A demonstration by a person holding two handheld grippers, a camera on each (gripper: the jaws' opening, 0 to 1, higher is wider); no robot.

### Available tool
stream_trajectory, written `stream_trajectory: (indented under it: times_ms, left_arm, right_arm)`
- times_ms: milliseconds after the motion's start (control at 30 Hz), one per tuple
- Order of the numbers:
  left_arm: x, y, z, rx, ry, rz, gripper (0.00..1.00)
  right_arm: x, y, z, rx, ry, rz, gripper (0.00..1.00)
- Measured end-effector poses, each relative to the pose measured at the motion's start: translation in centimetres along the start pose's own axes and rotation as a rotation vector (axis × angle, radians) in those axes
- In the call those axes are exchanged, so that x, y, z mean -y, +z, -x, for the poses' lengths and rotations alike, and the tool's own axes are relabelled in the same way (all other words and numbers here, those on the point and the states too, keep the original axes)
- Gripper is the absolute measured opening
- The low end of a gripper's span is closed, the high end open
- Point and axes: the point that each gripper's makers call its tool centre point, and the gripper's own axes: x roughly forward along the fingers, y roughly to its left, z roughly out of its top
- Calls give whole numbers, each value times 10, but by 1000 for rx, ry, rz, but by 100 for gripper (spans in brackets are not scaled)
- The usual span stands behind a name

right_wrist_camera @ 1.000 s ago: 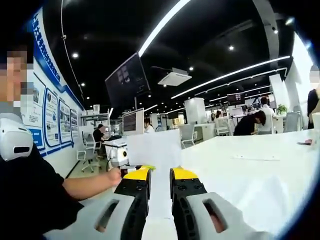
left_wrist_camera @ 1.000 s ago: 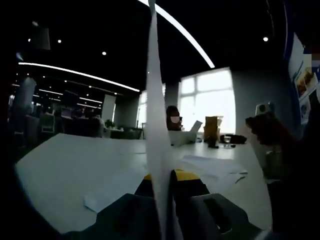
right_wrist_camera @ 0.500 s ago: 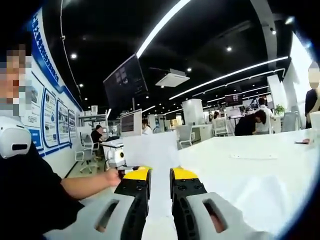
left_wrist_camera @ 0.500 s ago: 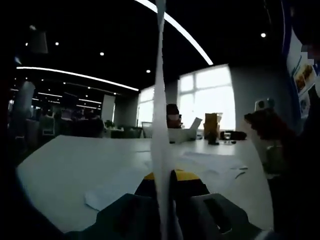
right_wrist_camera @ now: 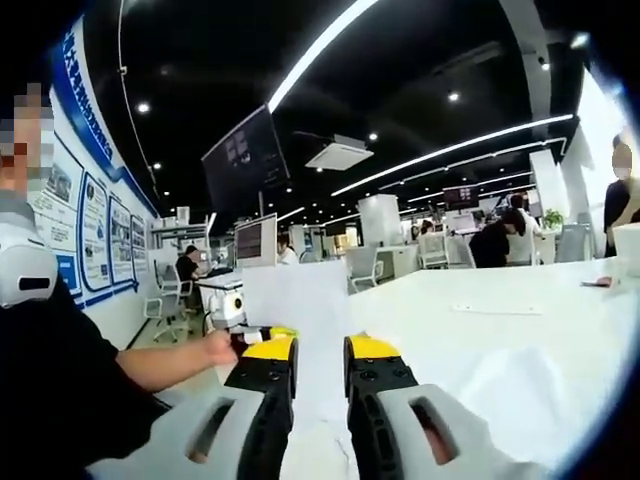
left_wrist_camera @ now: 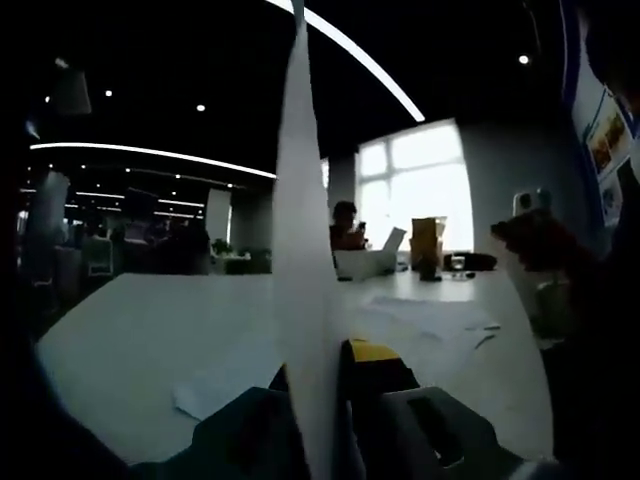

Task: Organize the stack of printing papers by aligning and flattening the scattered papers on the table

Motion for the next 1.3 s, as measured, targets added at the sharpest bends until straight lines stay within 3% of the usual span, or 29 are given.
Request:
stream_trajectory:
  times_ms: [233, 667, 1033, 1300]
  left_arm:
    - [-2, -1, 0, -3, 11, 2, 6]
    - [0, -2, -1, -11, 12, -10, 6]
    - [-1, -2, -1, -10, 11, -10, 7]
    - [-2, -2, -1, -13, 11, -16, 7]
  right_arm:
    - [12, -1, 8, -6, -51, 8, 22]
    - [36, -12, 15, -96, -163, 47, 33]
    - [62, -27, 13, -197, -289, 71, 64]
    - [67, -31, 4, -211, -290, 40, 68]
